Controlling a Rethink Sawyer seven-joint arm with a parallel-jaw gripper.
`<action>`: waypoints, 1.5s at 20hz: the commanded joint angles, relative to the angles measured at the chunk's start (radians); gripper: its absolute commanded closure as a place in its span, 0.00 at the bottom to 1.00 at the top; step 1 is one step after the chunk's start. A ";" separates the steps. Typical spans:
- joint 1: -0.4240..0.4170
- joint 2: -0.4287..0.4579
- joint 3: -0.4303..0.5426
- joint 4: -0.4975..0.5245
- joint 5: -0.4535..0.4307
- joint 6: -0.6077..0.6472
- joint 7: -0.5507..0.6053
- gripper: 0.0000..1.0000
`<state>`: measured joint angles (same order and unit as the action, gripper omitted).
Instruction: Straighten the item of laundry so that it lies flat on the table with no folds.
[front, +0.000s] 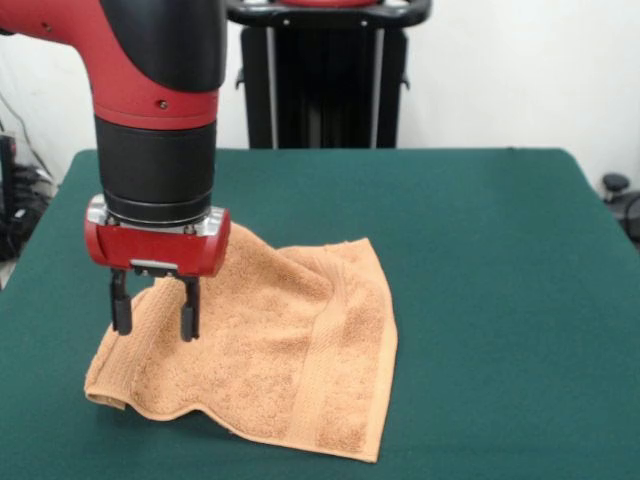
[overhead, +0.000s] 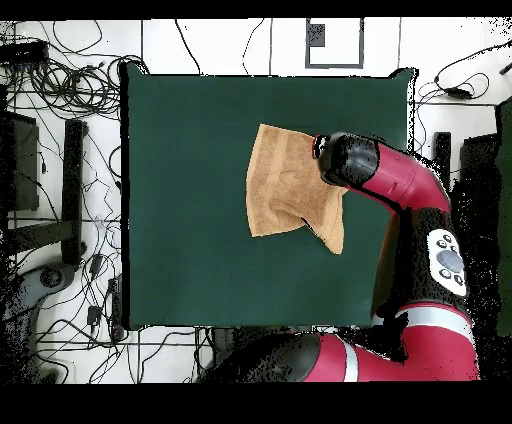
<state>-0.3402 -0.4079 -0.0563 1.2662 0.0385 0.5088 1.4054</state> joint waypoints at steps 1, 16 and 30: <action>0.052 0.006 0.061 0.121 -0.053 -0.002 0.102 0.00; 0.062 0.072 0.066 0.084 -0.042 0.016 0.107 0.00; 0.054 0.115 0.093 0.086 -0.056 -0.014 0.072 0.00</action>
<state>-0.3258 -0.3421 -0.0561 1.2840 0.0387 0.5086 1.4054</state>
